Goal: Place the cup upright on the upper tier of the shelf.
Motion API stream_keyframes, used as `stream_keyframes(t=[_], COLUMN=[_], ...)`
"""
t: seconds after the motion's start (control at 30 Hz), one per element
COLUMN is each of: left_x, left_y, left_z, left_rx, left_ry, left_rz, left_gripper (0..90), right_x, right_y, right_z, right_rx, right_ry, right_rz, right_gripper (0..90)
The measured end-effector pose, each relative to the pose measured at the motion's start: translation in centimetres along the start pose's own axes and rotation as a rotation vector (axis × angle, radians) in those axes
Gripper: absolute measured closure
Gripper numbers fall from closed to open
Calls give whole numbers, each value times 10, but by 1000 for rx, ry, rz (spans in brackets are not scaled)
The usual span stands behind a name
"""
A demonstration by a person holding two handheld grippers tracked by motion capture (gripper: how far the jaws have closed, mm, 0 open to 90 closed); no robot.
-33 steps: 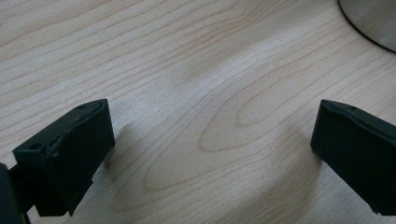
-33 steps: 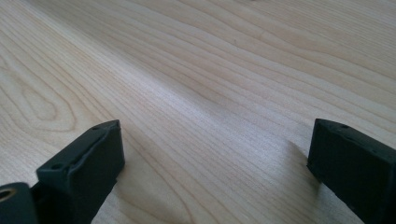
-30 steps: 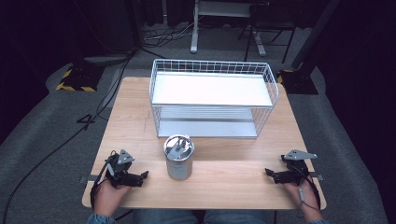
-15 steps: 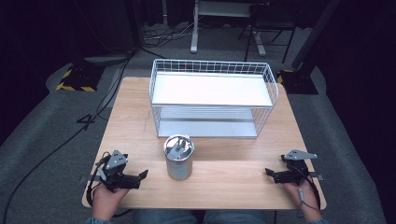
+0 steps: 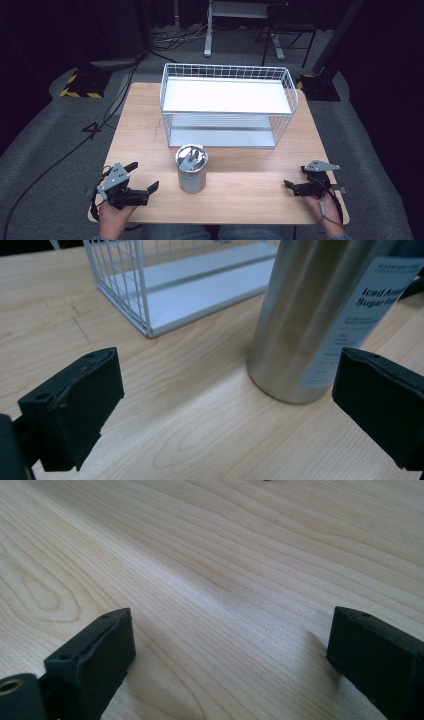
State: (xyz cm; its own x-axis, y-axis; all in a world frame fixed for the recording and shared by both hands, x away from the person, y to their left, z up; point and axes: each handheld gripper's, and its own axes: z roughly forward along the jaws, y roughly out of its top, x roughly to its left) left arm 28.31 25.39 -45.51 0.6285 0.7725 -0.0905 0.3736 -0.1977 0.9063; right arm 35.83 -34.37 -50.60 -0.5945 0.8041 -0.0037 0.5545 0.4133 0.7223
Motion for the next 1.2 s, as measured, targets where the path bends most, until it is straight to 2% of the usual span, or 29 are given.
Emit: stream_keyframes(t=[0.07,0.2,0.4,0.57,0.63,0.67,0.7,0.93,0.97,1.2], left_x=[-1,0,-1,-6,-8,-8,-11,-21,-24,-31], left_y=[0,1,3,7,10,10,12,22,25,31], left_z=[-1,-5,-6,-5,-3,-3,-1,6,9,18], left_rx=[-10,-69,-68,-72,-84,-84,-101,-111,-113,-113], left_ry=[6,-17,-12,-23,-51,-51,-79,-121,-138,-172], left_rz=[-2,-27,-19,-8,-12,-12,-17,26,28,48], left_gripper=[1,0,0,0,0,0,0,0,0,0], right_x=[0,0,0,0,0,0,0,0,0,0], right_y=[0,0,0,0,0,0,0,0,0,0], right_z=[0,0,0,0,0,0,0,0,0,0], right_rx=[0,1,-1,-1,-3,-3,-3,-3,-4,-4], right_ry=[0,0,-1,-2,-1,-1,-1,-1,-1,-2], right_rz=[0,1,0,0,0,0,0,0,1,0], right_gripper=[54,55,56,58,63,63,64,64,65,66])
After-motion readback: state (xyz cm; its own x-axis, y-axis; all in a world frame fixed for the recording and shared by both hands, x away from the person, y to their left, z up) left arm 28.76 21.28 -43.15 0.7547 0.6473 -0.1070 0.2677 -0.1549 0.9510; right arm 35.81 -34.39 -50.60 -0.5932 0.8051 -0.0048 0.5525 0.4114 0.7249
